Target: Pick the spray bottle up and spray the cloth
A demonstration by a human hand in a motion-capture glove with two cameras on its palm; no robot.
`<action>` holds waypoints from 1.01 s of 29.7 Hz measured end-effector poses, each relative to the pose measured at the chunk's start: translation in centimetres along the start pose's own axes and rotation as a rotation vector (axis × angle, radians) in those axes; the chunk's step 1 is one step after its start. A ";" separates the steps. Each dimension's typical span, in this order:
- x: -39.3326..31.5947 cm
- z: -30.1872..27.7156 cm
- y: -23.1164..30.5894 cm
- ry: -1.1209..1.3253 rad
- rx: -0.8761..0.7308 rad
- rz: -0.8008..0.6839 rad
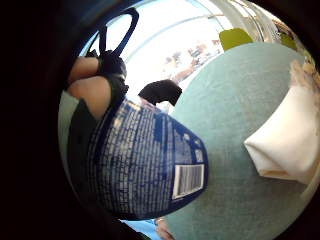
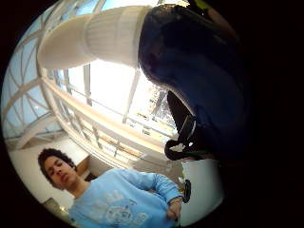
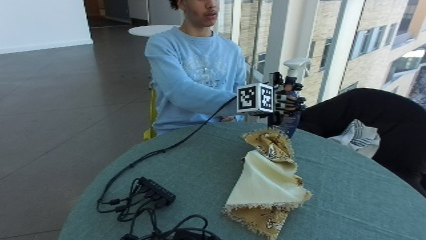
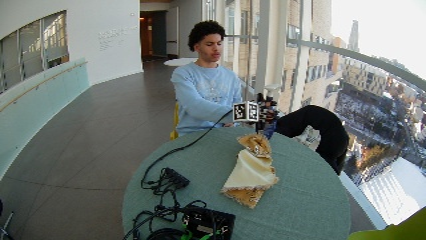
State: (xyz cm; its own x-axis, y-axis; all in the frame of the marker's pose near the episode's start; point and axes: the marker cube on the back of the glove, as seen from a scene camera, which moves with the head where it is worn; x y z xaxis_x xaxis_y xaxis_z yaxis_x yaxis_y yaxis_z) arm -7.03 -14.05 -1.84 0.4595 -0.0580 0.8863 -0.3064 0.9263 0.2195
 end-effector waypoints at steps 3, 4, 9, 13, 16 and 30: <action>0.3 0.3 0.1 -0.002 0.006 0.000; 0.4 0.4 0.1 -0.003 0.008 -0.002; 0.5 0.8 0.3 -0.006 0.011 -0.012; 0.6 0.7 0.5 0.006 -0.017 0.002; 0.6 0.4 0.7 0.028 -0.046 0.015; -0.5 -9.3 7.1 0.236 -0.099 0.076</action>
State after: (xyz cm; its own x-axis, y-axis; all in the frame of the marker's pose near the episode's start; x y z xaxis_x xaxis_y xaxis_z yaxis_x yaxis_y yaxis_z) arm -1.64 -4.01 -4.56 0.6234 0.0903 0.7767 -0.2697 0.9572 0.1051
